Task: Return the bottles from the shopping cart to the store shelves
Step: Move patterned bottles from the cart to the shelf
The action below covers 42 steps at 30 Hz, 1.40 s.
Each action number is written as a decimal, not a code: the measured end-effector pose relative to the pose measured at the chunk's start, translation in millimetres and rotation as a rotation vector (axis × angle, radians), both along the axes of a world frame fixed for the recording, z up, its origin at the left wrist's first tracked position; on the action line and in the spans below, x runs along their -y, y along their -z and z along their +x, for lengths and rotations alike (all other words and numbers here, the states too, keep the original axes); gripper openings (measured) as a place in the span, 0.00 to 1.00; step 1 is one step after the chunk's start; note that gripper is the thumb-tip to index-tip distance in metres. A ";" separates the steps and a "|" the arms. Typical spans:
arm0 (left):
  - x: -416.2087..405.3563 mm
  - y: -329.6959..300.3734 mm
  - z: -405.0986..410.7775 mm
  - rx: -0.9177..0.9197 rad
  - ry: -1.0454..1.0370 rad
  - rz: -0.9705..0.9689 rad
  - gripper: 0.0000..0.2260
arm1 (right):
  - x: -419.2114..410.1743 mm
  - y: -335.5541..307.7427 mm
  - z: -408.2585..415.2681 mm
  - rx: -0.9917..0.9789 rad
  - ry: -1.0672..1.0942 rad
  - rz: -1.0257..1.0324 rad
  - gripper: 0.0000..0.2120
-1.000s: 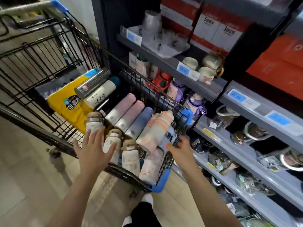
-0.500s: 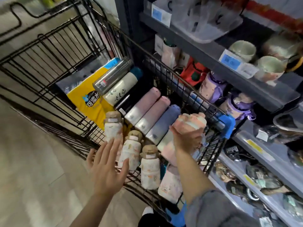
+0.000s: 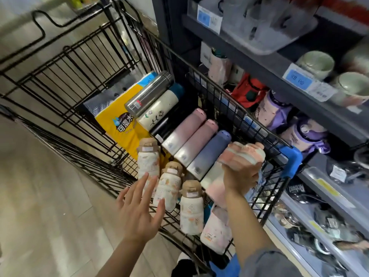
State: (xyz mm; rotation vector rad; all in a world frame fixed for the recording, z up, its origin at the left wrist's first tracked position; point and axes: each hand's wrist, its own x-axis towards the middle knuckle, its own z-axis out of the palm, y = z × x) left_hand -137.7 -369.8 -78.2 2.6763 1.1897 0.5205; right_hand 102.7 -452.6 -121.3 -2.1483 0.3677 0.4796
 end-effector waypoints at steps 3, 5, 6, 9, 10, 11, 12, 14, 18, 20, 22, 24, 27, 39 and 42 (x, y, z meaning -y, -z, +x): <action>0.2 -5.2 0.4 -0.070 -0.010 -0.077 0.23 | 7.3 -9.0 0.9 -0.031 0.035 0.069 0.55; 0.3 -8.2 -1.4 -0.140 -0.014 -0.139 0.25 | 14.4 -19.7 -3.2 0.016 -0.006 0.094 0.54; -0.5 -10.1 -1.9 -0.162 -0.017 -0.176 0.27 | 17.0 -25.8 -6.5 0.066 -0.042 0.117 0.53; -9.0 -17.3 3.8 -0.070 -0.030 -0.304 0.34 | 18.0 -42.6 -18.8 0.196 -0.143 0.184 0.50; -17.0 -20.8 9.6 0.008 -0.040 -0.351 0.35 | 15.9 -49.5 -23.8 0.214 -0.154 0.208 0.49; -27.9 -23.4 17.9 0.102 -0.058 -0.404 0.37 | 12.5 -55.3 -29.0 0.232 -0.153 0.241 0.48; -41.7 -24.4 28.3 0.197 -0.093 -0.479 0.39 | 8.7 -61.3 -35.9 0.233 -0.144 0.269 0.47; -73.6 -28.8 53.3 0.351 -0.222 -0.640 0.44 | 0.5 -71.8 -52.7 0.213 -0.082 0.319 0.47; -122.9 -13.0 78.5 0.253 -0.446 -0.861 0.47 | -15.1 -79.2 -85.4 0.161 0.044 0.358 0.50; -133.4 5.5 79.4 0.155 -0.461 -0.958 0.48 | -20.7 -83.6 -95.4 0.166 0.083 0.359 0.50; -135.3 19.6 84.0 0.077 -0.482 -1.024 0.50 | -21.0 -89.0 -102.1 0.182 0.112 0.339 0.51; -131.4 26.6 89.4 0.017 -0.473 -1.036 0.50 | -18.2 -96.4 -106.9 0.182 0.139 0.307 0.52; -128.9 41.2 87.2 -0.078 -0.402 -0.936 0.49 | -10.5 -96.2 -115.9 0.196 0.159 0.254 0.52; -143.5 49.8 70.3 0.007 -0.452 -0.868 0.49 | 0.0 -95.3 -125.9 0.187 0.198 0.216 0.52; -149.1 35.3 63.8 0.060 -0.409 -0.838 0.49 | 5.0 -102.2 -128.6 0.200 0.217 0.209 0.50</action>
